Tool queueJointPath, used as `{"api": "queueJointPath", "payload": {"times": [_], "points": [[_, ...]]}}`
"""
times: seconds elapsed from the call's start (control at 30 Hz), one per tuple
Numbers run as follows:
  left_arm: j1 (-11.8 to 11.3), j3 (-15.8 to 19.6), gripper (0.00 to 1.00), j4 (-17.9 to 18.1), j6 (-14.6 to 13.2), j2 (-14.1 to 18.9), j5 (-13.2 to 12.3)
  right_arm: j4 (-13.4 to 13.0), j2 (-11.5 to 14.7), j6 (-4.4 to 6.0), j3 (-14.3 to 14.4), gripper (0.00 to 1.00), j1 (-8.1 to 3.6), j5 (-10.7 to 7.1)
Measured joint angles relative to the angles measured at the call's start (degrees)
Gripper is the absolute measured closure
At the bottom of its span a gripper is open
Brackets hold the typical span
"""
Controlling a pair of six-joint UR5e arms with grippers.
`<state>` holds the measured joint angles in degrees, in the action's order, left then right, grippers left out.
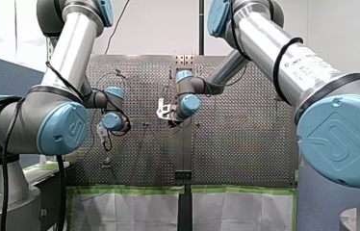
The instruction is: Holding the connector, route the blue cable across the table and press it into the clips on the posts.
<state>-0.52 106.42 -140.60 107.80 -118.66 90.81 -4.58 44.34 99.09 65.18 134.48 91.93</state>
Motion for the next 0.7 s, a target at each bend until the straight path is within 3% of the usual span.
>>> {"api": "queueJointPath", "payload": {"times": [0.2, 0.43, 0.47, 0.53, 0.57, 0.6, 0.67, 0.7], "points": [[-0.3, -1.1, 1.0, -0.2, 0.1, 0.0, -0.4, -0.8, 0.0, 0.36, -0.3, 1.0, -1.15, -0.94], [-0.6, -1.3, 1.0, -0.9, -0.2, 0.0, -0.4, -0.9, 0.0, 0.23, -1.0, 1.0, -1.57, -1.1], [-0.6, -1.3, 0.93, -1.0, -0.3, 0.0, -0.4, -0.9, 0.0, 0.26, -1.0, 1.0, -1.63, -1.09], [-0.5, -1.3, 0.93, -1.3, -0.5, 0.0, -0.3, -0.9, -0.1, 0.34, -1.0, 1.0, -1.83, -1.07], [-0.5, -1.3, 0.66, -1.5, -0.5, 0.0, -0.3, -0.9, -0.1, 0.35, -1.0, 1.0, -1.94, -1.04], [-0.5, -1.3, 0.66, -1.6, -0.6, 0.0, -0.2, -0.9, -0.1, 0.35, -1.0, 1.0, -2.1, -1.02], [-0.4, -1.3, 0.18, -2.1, -0.6, 0.0, 0.2, -0.9, -0.1, 0.37, -1.0, 1.0, -2.39, -1.0], [-0.3, -1.3, 0.18, -2.3, -0.7, 0.0, 0.5, -0.9, -0.1, 0.38, -1.0, 1.0, -2.57, -1.01]]}}
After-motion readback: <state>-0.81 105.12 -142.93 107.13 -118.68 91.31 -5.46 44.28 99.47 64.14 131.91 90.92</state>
